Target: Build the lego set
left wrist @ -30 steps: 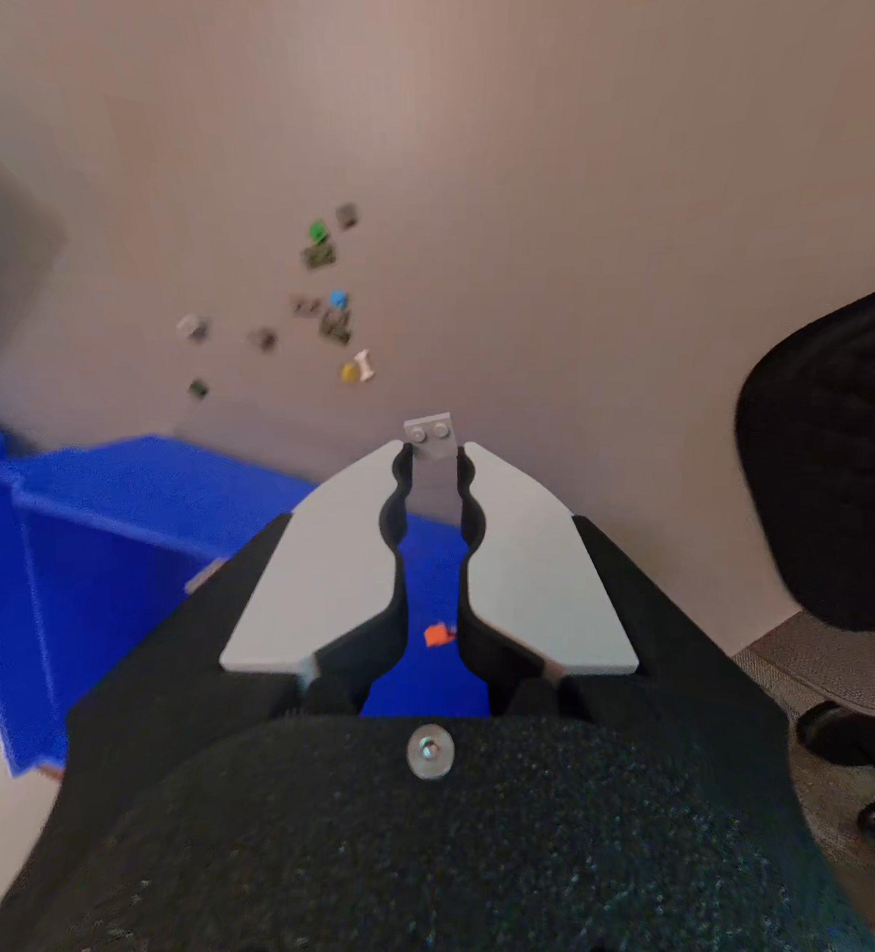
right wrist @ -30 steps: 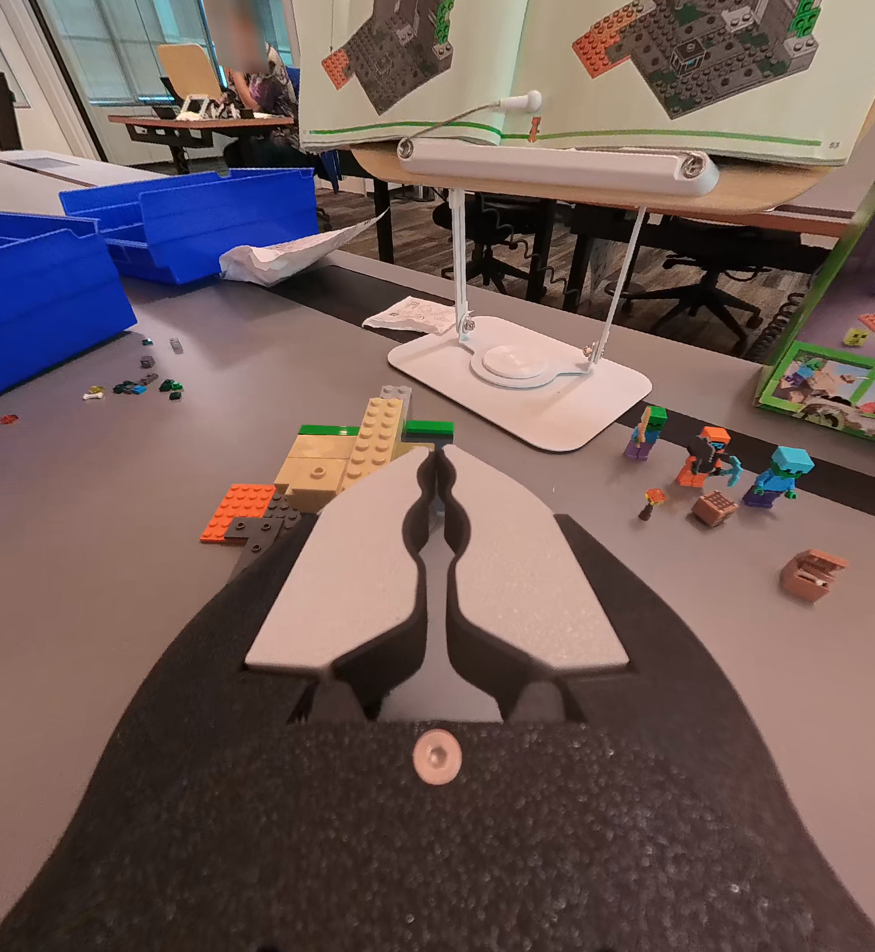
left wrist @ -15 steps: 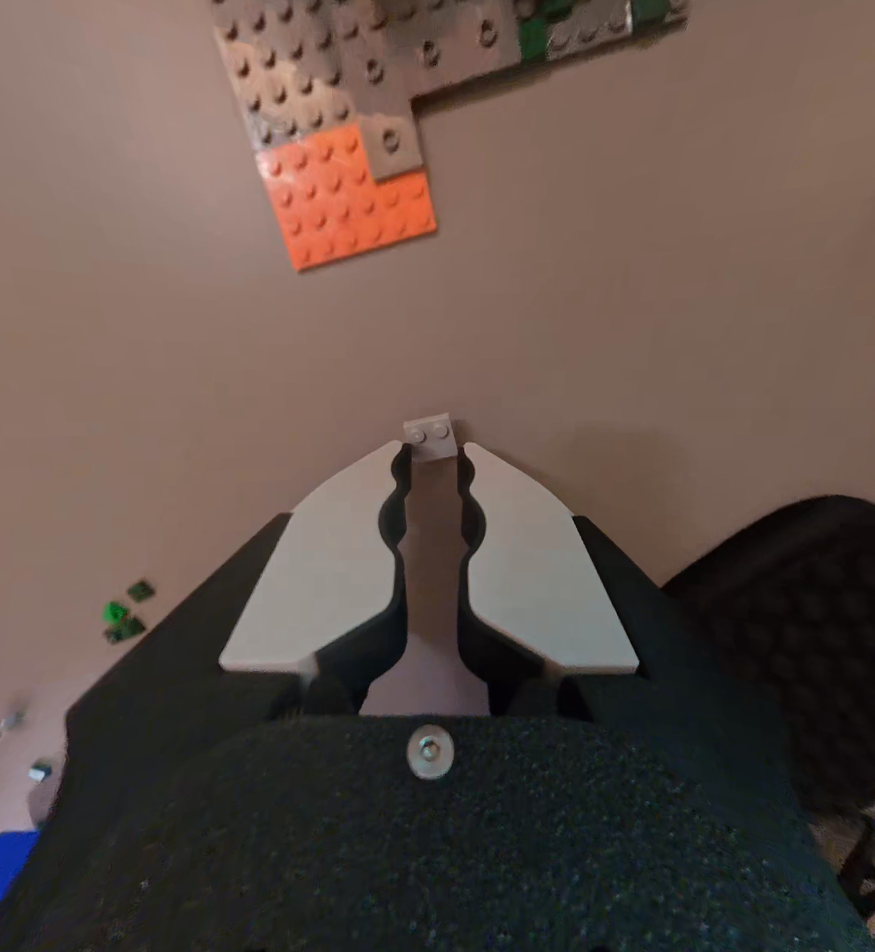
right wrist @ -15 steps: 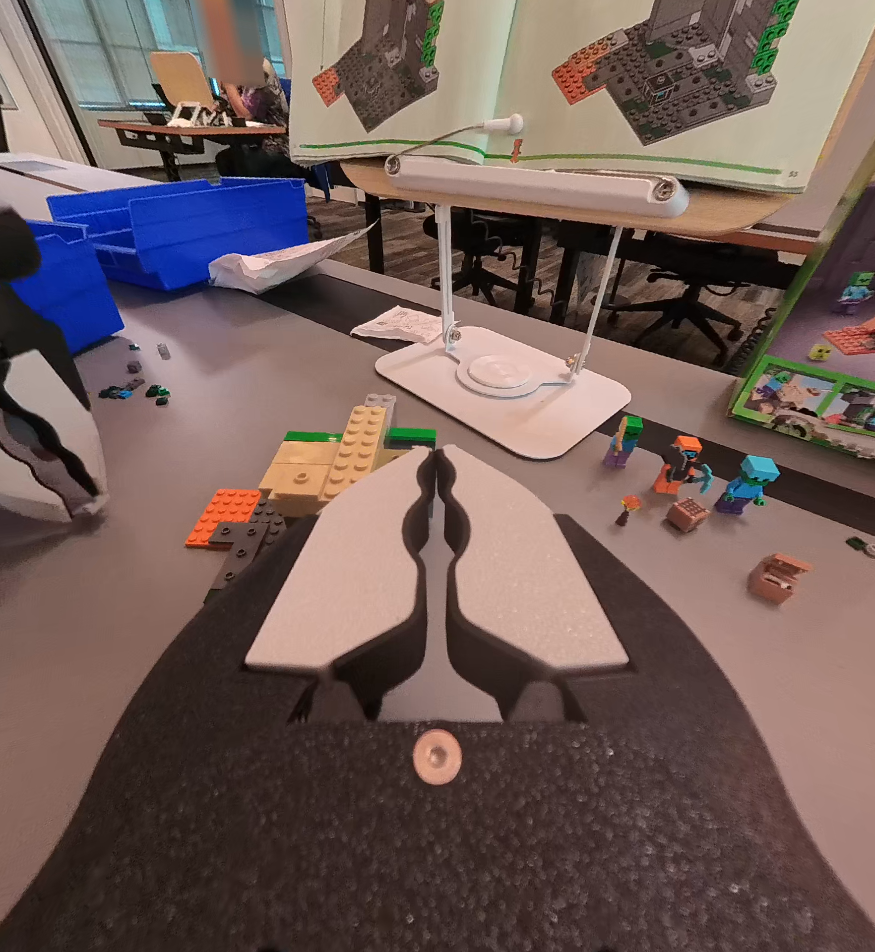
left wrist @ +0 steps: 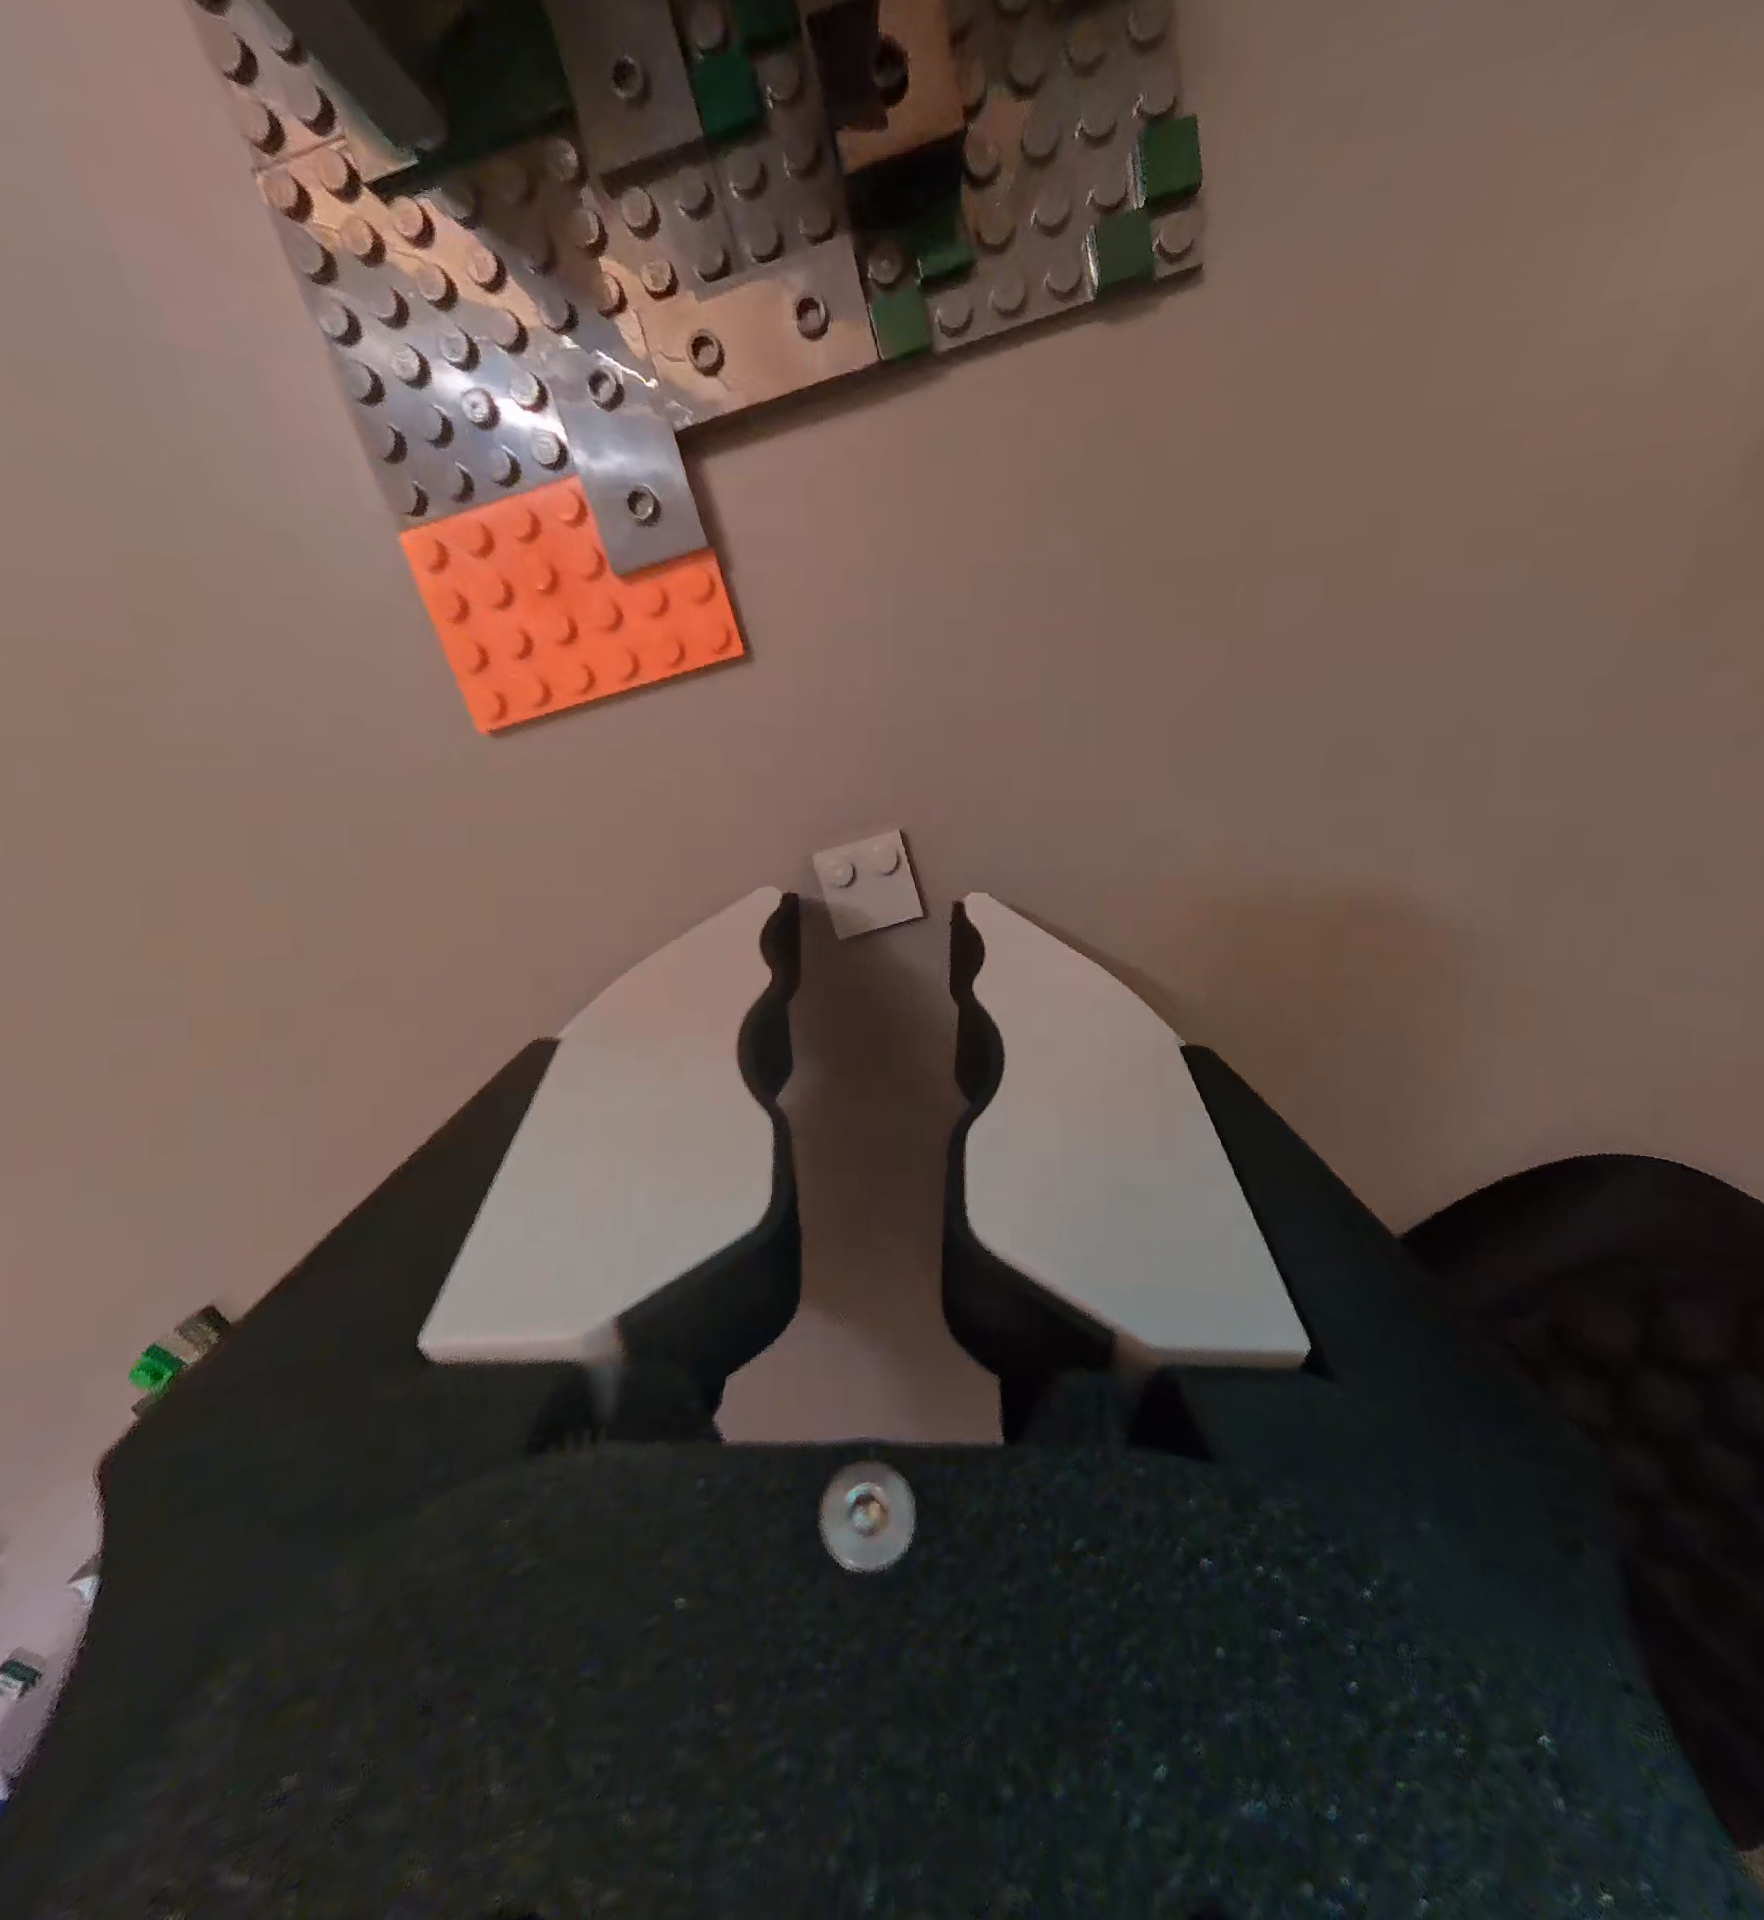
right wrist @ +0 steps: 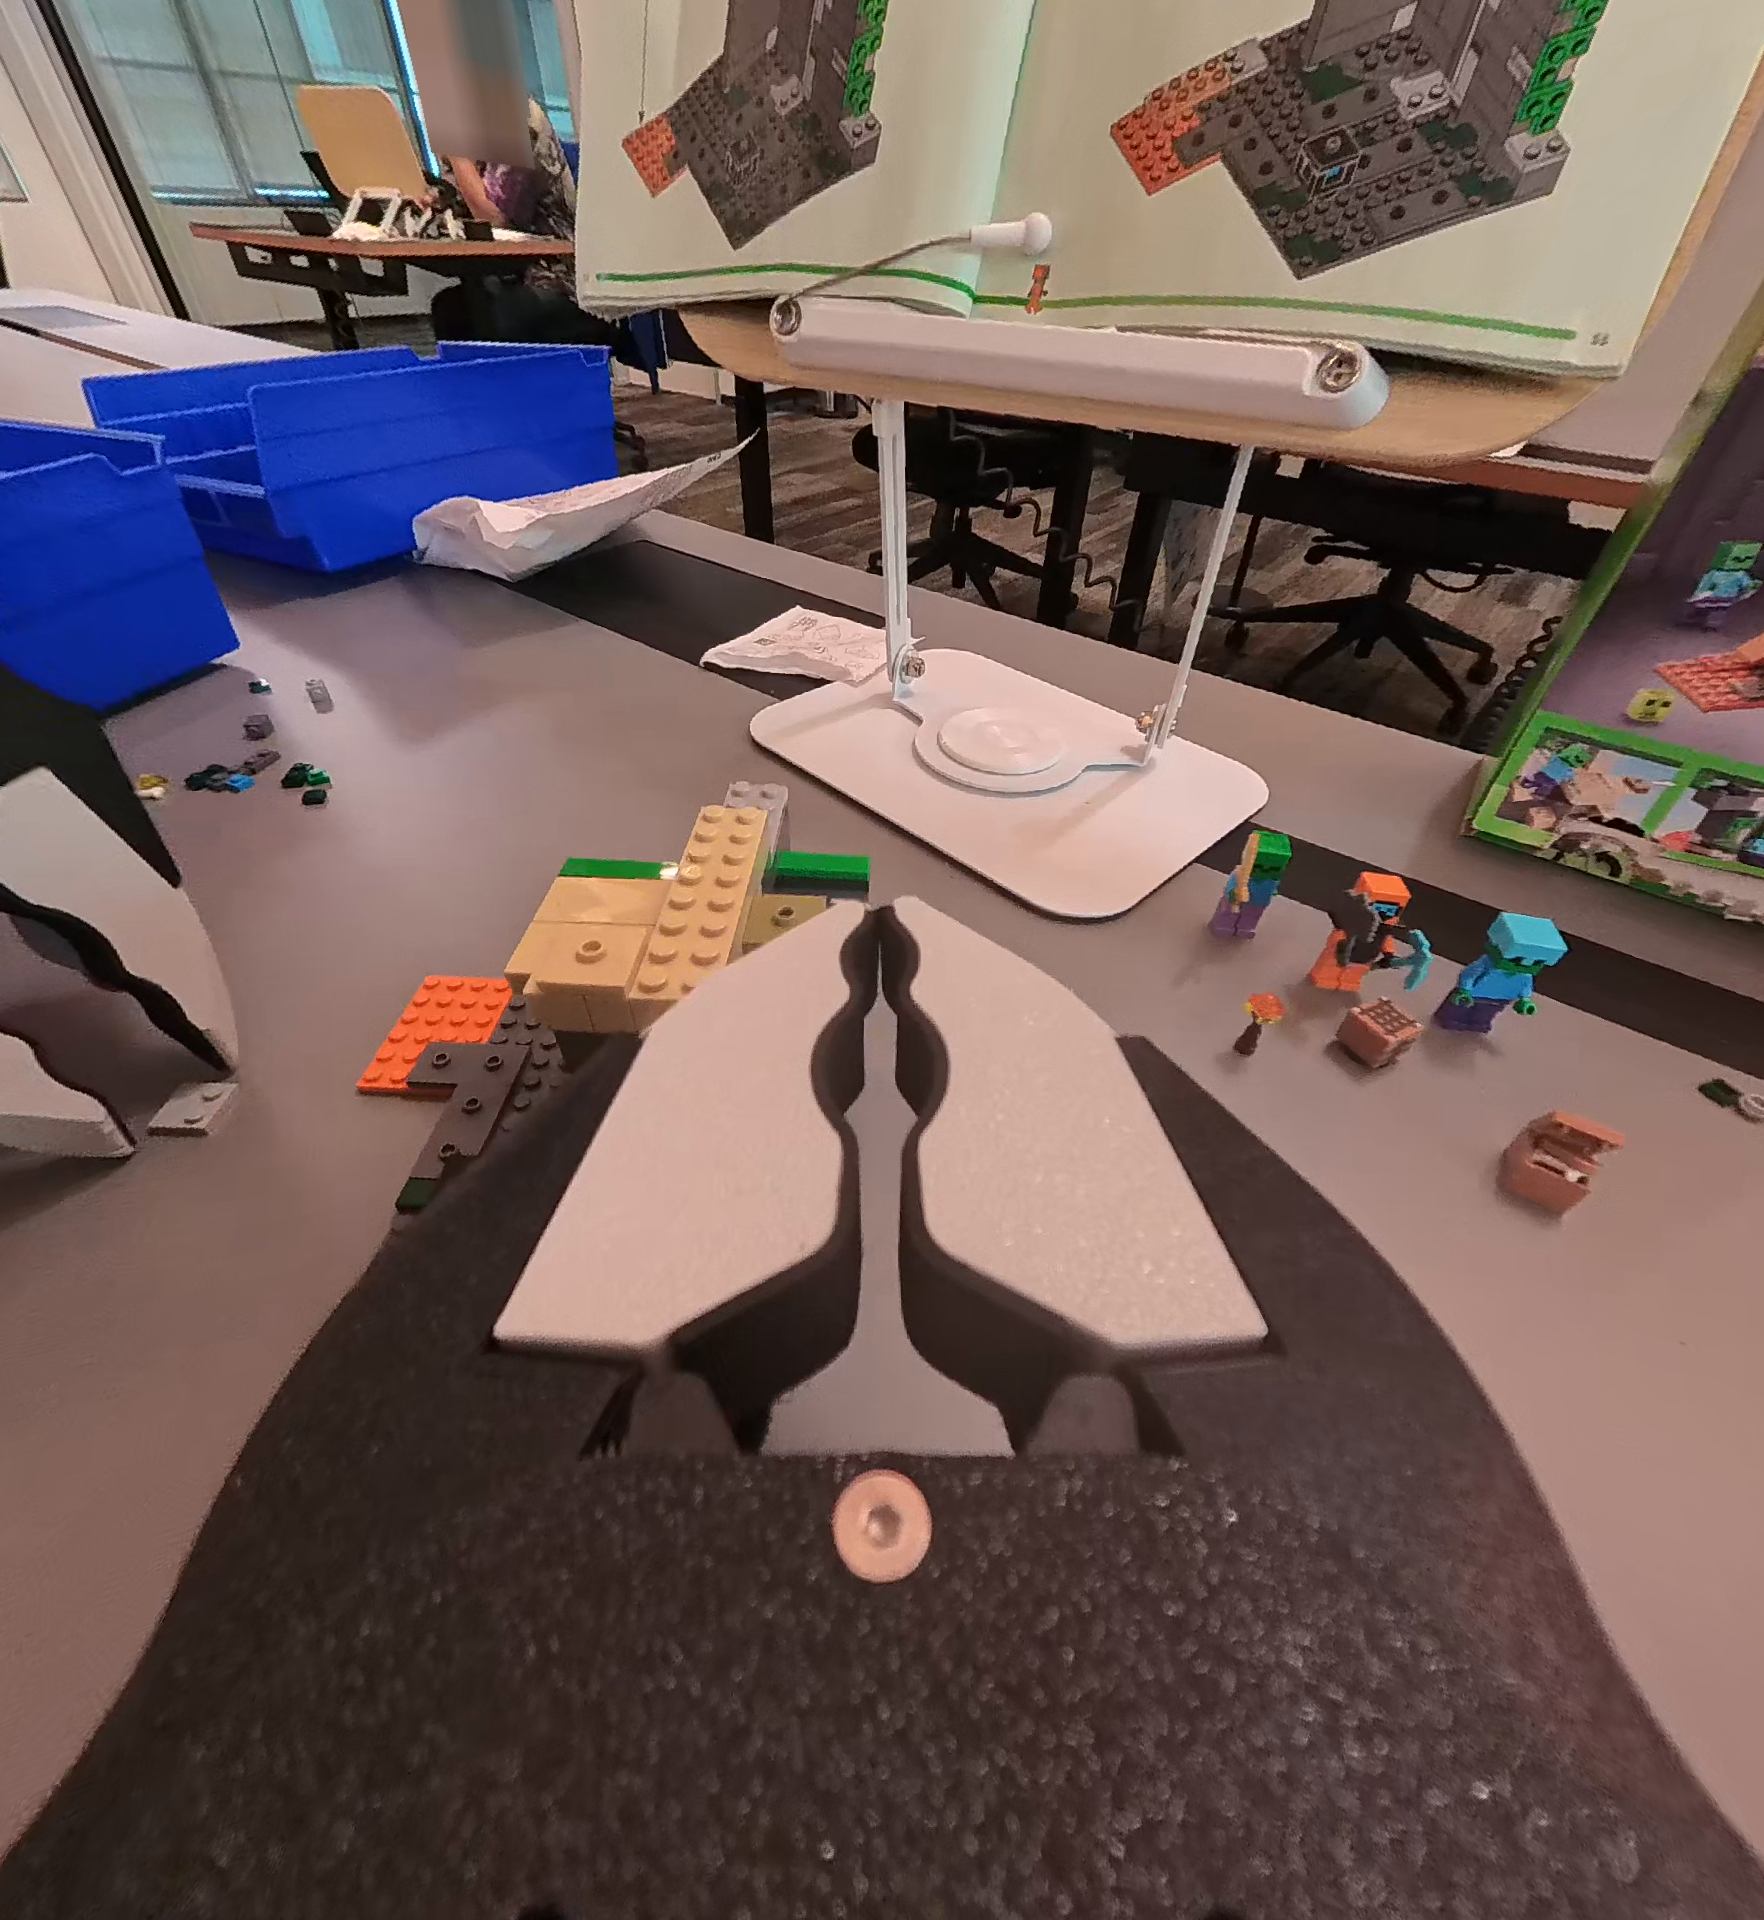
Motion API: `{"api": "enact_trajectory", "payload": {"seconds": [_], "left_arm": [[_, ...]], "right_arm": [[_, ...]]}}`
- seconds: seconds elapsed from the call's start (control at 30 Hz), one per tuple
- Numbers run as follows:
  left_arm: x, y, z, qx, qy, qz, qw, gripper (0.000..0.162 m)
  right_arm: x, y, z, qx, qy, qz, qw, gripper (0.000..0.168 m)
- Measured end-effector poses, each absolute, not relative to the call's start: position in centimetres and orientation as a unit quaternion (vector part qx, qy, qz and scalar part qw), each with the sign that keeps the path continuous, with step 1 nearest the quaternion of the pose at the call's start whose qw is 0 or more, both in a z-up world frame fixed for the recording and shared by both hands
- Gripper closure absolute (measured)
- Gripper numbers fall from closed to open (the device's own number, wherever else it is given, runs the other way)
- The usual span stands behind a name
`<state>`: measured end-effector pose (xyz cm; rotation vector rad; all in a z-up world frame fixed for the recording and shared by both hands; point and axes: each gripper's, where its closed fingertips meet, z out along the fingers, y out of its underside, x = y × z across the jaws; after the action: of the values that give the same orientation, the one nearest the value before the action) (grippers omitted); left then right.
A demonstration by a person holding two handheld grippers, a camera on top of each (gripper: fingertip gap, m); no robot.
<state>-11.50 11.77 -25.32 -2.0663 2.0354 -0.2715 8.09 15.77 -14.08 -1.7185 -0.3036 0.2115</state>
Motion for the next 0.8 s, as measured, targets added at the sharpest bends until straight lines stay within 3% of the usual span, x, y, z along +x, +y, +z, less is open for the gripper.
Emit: {"api": "enact_trajectory", "payload": {"seconds": [0.13,0.3,0.53,0.63,0.8], "left_arm": [[-11.8,11.8,-23.6,-0.705,0.683,-0.109,0.155,0.135],[-14.9,13.1,-17.8,-0.719,0.636,-0.130,0.250,0.138],[-28.9,18.1,-9.6,-0.787,0.503,-0.081,0.347,0.138],[-34.6,17.4,-9.5,-0.803,0.488,-0.066,0.336,0.137],[-40.4,13.5,-13.9,-0.819,0.508,-0.057,0.261,0.133]], "right_arm": [[8.0,15.8,-14.5,-0.756,-0.135,0.087,0.634,0.168],[8.0,15.9,-14.8,-0.760,-0.135,0.084,0.630,0.168],[7.8,15.9,-15.0,-0.763,-0.137,0.078,0.627,0.168],[8.0,15.9,-15.2,-0.765,-0.136,0.072,0.625,0.168],[8.5,16.2,-15.6,-0.771,-0.133,0.062,0.620,0.168]]}}
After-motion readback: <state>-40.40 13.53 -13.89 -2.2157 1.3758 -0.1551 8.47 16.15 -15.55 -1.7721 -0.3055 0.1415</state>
